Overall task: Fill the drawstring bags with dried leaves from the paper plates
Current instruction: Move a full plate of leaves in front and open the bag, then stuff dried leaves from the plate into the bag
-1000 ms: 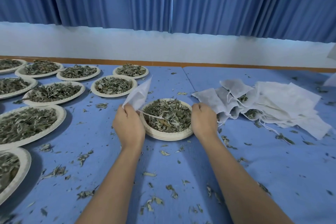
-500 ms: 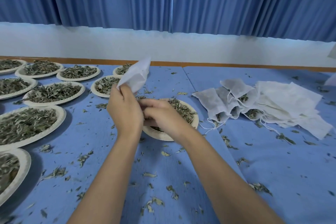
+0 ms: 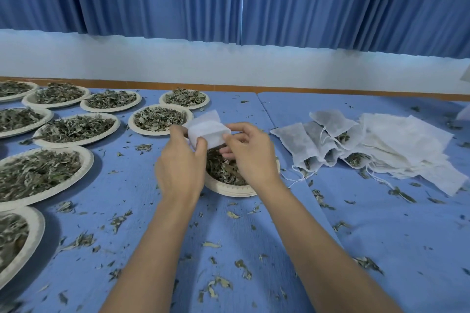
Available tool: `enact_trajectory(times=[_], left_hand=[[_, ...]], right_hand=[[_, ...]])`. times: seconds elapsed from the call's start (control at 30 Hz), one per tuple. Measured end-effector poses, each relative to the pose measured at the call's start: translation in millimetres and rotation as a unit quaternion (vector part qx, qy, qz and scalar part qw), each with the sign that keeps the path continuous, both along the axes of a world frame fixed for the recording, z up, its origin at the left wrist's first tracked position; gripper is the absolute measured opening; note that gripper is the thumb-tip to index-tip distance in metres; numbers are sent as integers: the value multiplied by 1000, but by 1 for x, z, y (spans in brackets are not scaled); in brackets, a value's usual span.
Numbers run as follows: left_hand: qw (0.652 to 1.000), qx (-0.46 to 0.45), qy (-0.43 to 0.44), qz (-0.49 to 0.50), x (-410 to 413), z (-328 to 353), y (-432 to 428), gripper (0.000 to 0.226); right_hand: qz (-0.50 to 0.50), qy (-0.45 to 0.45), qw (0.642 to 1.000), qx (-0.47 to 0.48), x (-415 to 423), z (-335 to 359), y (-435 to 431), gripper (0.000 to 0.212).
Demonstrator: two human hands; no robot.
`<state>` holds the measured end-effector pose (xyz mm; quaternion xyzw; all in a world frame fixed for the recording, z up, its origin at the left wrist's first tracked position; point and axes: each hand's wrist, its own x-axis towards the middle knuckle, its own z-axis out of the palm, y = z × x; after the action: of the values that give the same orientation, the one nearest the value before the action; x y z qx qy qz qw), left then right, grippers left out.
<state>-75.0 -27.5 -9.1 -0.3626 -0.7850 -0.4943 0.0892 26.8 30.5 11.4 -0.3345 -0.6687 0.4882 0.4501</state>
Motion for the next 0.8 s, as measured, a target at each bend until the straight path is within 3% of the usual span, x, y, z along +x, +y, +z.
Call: enact_trajectory(times=[0.13,0.23,0.37,0.47,0.57,0.73,0.8], left_hand=[[992,52,-70,-90,-2,-3,0,23],[986,64,-67,-136,0,-5,-2,28],[982,87,-55,-159,3,-6,-4,34],[984,91,-50,-145,5,-5,-4,34],[993,51,3,-109,6,-5,-2,17],[997,68,-13,-44,5,0,-1,16],[995,91,-41,-17,3,2,-2,21]], right_hand=[[-31,30,999,-22,3,-2,6,9],[-63,10,998,-25,1,-6,7,13],[-139,-43,988,56,2,-6,10,9],[-163,-61,982,78,5,-5,10,7],[-167,-91,977,93,7,-6,8,9],[-47,-19,998,27,9,-3,10,20],[-38,-84,994,56,13,-2,14,30]])
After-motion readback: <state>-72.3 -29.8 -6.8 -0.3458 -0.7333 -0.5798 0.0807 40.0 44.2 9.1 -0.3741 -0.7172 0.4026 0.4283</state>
